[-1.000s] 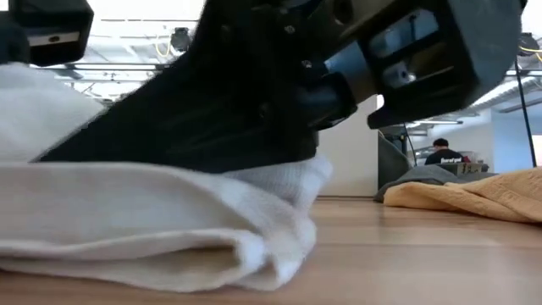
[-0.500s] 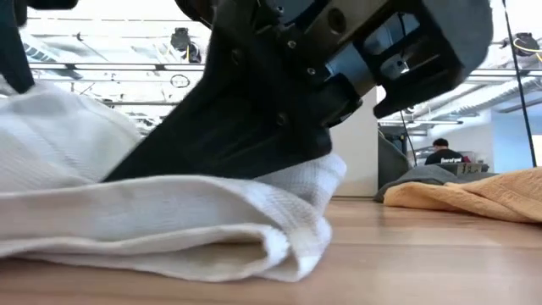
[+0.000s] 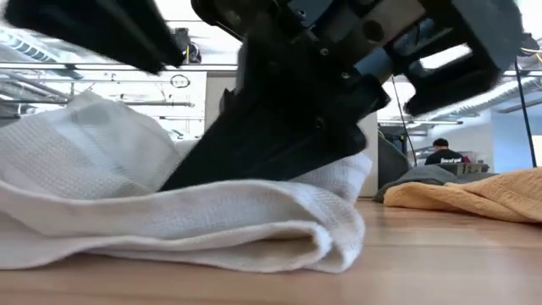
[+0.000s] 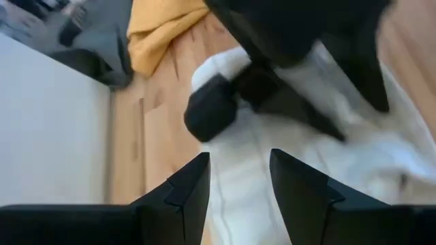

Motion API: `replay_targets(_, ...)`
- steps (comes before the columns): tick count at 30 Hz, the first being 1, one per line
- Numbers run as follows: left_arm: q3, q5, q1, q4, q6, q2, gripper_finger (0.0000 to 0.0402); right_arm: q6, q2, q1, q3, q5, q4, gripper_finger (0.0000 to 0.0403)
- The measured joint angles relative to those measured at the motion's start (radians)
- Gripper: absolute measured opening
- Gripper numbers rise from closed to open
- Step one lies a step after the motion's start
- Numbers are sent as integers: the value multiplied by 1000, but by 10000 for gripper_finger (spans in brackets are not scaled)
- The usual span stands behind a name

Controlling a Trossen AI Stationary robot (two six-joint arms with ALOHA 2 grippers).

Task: Fold towel
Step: Put the folded white patterned towel into the laundry bin

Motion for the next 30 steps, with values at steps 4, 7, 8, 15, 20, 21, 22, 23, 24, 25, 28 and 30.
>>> replay_targets(4,0,248,96,25,-17,10,161,-43,-39,14,-6,17,-24,153)
replay_targets(7,0,327,133,-10,-34,27,161,-74,-60,25,-7,37,-28,153)
replay_targets(8,-1,326,136,-23,-35,27,161,-86,-67,29,-7,44,-29,153)
replay_targets(15,0,329,135,0,15,33,160,-174,-107,57,-6,97,-23,153)
replay_targets(20,1,355,154,0,21,81,160,-246,-150,71,-5,103,-11,153)
replay_targets(21,1,366,158,3,21,94,160,-266,-158,75,-5,103,-3,153)
replay_targets(22,1,381,163,5,22,111,160,-283,-169,77,-5,103,2,153)
replay_targets(23,1,393,169,16,22,126,160,-303,-182,80,-5,103,-1,153)
replay_targets(24,1,400,174,28,25,139,160,-320,-194,83,-5,103,1,153)
replay_targets(25,2,406,176,36,28,150,160,-336,-207,86,-4,103,4,153)
replay_targets(28,4,410,186,78,46,174,160,-379,-255,91,-4,102,-5,153)
replay_targets(30,4,417,194,93,61,179,160,-404,-297,91,-7,99,-19,153)
